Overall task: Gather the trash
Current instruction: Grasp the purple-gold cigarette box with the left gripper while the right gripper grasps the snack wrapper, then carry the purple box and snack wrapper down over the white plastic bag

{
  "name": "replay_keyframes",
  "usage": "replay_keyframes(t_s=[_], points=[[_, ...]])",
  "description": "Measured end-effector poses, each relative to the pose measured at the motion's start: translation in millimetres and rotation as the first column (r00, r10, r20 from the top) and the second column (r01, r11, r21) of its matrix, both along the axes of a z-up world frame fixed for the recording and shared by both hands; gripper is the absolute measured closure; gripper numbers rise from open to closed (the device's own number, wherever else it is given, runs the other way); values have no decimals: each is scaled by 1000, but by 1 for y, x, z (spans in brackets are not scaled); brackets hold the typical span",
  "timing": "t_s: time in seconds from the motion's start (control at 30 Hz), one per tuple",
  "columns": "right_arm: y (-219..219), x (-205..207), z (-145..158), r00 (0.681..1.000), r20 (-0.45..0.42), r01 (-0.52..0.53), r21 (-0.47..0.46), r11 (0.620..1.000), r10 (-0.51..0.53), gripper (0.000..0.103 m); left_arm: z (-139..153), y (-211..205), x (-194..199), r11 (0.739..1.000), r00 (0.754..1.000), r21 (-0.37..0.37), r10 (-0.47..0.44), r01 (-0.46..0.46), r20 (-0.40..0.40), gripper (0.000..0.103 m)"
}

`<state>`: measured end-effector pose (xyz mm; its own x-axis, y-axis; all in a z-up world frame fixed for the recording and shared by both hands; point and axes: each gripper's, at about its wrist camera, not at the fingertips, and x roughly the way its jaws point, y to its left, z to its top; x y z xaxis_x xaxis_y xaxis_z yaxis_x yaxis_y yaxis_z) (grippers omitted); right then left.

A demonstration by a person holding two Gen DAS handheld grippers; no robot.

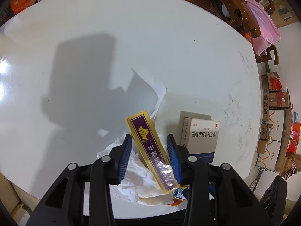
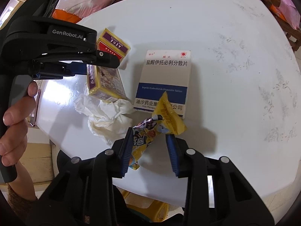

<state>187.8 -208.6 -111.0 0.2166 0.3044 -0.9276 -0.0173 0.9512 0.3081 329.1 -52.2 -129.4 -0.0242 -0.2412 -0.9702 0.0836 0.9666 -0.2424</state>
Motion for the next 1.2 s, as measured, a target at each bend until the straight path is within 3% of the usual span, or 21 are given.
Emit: replay_keyframes(t_s=[0.07, 0.1, 0.13, 0.2, 0.53, 0.77, 1.2], points=[[0, -2, 1, 1000, 6, -6, -11, 1000, 6, 71, 3, 0, -1, 1000, 1000, 8, -13, 13, 11, 70], [1, -1, 1, 1000, 5, -8, -5, 1000, 8, 81, 3, -1, -2, 1000, 1000, 11, -23, 23, 10, 73], [1, -2, 1, 1000, 1, -11, 2, 1000, 11, 83, 3, -2, -1, 1000, 1000, 11, -27, 27, 8, 76], [0, -4, 0, 1000, 8, -14, -12, 1000, 14, 84, 4, -3, -2, 999, 999, 15, -36, 36, 8, 84], [4, -5, 6, 999, 26, -33, -48, 998, 34, 86, 15, -11, -1, 997, 996, 3, -80, 80, 42, 84], [5, -7, 20, 996, 80, -42, -92, 995, 49, 88, 42, -12, -1, 996, 991, -23, -80, 83, 111, 84], [5, -20, 42, 987, 130, -78, -142, 987, 97, 89, 84, -7, -30, 990, 967, 9, -139, 140, 215, 84]])
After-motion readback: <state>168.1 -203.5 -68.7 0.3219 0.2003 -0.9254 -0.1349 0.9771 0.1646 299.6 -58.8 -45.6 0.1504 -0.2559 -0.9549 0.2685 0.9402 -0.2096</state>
